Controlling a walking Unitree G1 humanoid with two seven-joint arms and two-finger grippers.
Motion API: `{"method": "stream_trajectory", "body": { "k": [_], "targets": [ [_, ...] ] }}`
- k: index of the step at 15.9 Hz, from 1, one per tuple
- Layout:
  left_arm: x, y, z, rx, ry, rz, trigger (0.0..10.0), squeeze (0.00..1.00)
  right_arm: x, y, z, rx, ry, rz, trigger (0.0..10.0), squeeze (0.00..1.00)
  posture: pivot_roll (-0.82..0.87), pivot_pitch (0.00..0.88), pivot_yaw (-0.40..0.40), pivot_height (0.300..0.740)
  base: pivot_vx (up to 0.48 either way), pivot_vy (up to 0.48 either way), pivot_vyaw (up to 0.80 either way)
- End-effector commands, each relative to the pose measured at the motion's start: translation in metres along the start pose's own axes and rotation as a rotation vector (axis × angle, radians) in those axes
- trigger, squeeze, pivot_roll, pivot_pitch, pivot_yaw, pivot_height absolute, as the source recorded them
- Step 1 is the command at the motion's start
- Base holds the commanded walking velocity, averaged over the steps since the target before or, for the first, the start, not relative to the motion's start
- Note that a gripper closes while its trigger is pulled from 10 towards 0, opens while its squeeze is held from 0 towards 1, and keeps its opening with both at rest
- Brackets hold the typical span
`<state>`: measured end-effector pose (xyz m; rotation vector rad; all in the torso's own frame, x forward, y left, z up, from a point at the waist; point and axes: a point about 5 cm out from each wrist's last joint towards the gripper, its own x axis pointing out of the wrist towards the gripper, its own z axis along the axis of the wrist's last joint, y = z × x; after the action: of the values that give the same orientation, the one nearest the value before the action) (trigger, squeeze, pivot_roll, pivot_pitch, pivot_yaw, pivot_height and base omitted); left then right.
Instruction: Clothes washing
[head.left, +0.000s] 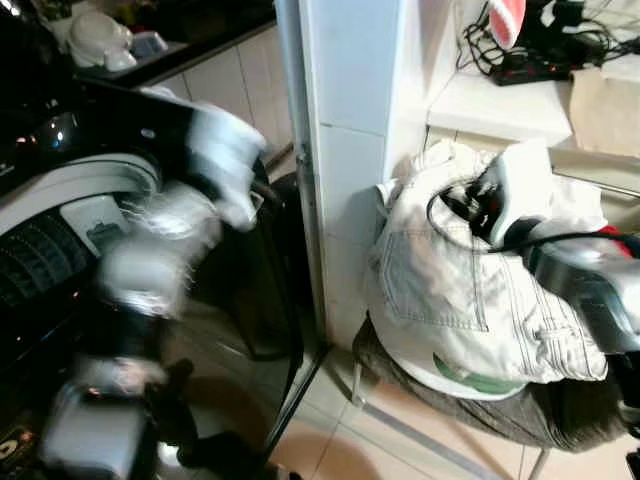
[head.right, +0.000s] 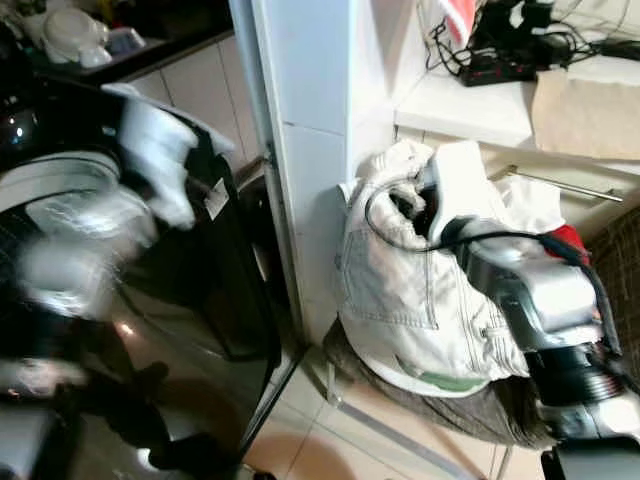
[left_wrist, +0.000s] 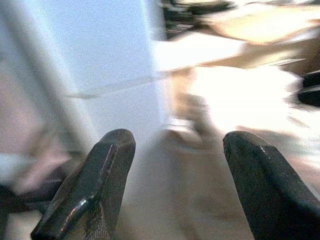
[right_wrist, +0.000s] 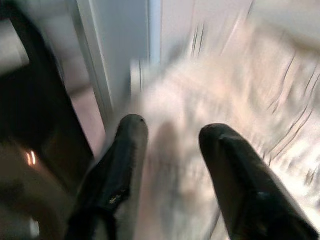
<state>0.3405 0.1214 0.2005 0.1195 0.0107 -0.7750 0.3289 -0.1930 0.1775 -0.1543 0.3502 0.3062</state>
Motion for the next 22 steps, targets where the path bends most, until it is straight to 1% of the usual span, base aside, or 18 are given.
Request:
{"method": "stream_trajectory", "body": {
  "k": [1,2,3,4,6,7,8,9,11,13,14,15,16,22],
  "targets": [
    [-0.001,-0.010,0.004,0.002,-0.014,-0.054,10.0,0.00,0.005,-0.001,-0.007,-0.044,0.050,0.008,10.0,1.00,-0.09,0.000,0.116,0.740,0.000,0.000,0.00],
    [-0.001,-0.019,0.002,-0.009,-0.021,-0.094,10.0,0.00,0.007,-0.002,-0.011,-0.052,0.074,0.003,10.0,1.00,-0.09,0.000,0.116,0.740,0.000,0.000,0.00],
    [-0.003,-0.037,0.001,-0.025,-0.032,-0.205,10.0,0.00,0.011,-0.010,-0.018,-0.048,0.106,-0.044,10.0,1.00,-0.09,0.000,0.114,0.740,0.000,0.000,0.00],
    [-0.007,-0.048,0.000,-0.044,-0.038,-0.288,10.0,0.00,0.013,-0.017,-0.023,-0.056,0.127,-0.084,10.0,1.00,-0.09,0.000,0.119,0.740,0.000,0.000,0.00],
    [-0.010,-0.054,-0.001,-0.059,-0.032,-0.325,10.0,0.00,0.015,-0.021,-0.027,-0.065,0.144,-0.099,10.0,1.00,-0.09,0.000,0.123,0.740,0.000,0.000,0.00],
    [-0.017,-0.064,-0.007,-0.084,-0.006,-0.382,10.0,0.00,0.018,-0.025,-0.039,-0.117,0.206,-0.115,10.0,0.87,-0.09,0.000,0.125,0.740,0.000,0.000,0.00],
    [-0.022,-0.072,-0.012,-0.101,0.018,-0.415,10.0,0.00,0.021,-0.030,-0.052,-0.173,0.269,-0.134,10.0,0.00,-0.09,0.000,0.125,0.740,0.000,0.000,0.00],
    [-0.024,-0.076,-0.014,-0.115,0.031,-0.419,10.0,0.00,0.022,-0.034,-0.061,-0.184,0.305,-0.146,10.0,0.00,-0.09,0.000,0.125,0.740,0.000,0.000,0.00],
    [-0.028,-0.083,-0.015,-0.132,0.041,-0.434,10.0,0.00,0.020,-0.039,-0.065,-0.202,0.326,-0.171,10.0,0.00,-0.09,0.000,0.124,0.740,0.000,0.000,0.00],
    [-0.030,-0.088,-0.016,-0.140,0.047,-0.449,10.0,0.00,0.020,-0.040,-0.070,-0.186,0.353,-0.152,10.0,0.00,-0.09,0.000,0.127,0.740,0.000,0.000,0.00],
    [-0.031,-0.090,-0.016,-0.143,0.054,-0.461,10.0,0.00,0.021,-0.040,-0.072,-0.179,0.358,-0.146,5.6,0.00,-0.09,0.000,0.127,0.740,0.000,0.000,0.00],
    [-0.031,-0.091,-0.016,-0.142,0.056,-0.465,10.0,0.00,0.021,-0.041,-0.073,-0.174,0.358,-0.145,0.5,0.00,-0.09,0.000,0.127,0.740,0.000,0.000,0.00],
    [-0.030,-0.093,-0.015,-0.143,0.056,-0.469,10.0,0.00,0.022,-0.042,-0.075,-0.156,0.353,-0.137,0.0,0.00,-0.09,0.000,0.127,0.740,0.000,0.000,0.00],
    [-0.030,-0.092,-0.016,-0.154,0.061,-0.449,10.0,0.00,0.022,-0.046,-0.074,-0.144,0.341,-0.135,0.0,0.00,-0.09,0.000,0.126,0.740,0.000,0.000,0.00]
  ]
}}
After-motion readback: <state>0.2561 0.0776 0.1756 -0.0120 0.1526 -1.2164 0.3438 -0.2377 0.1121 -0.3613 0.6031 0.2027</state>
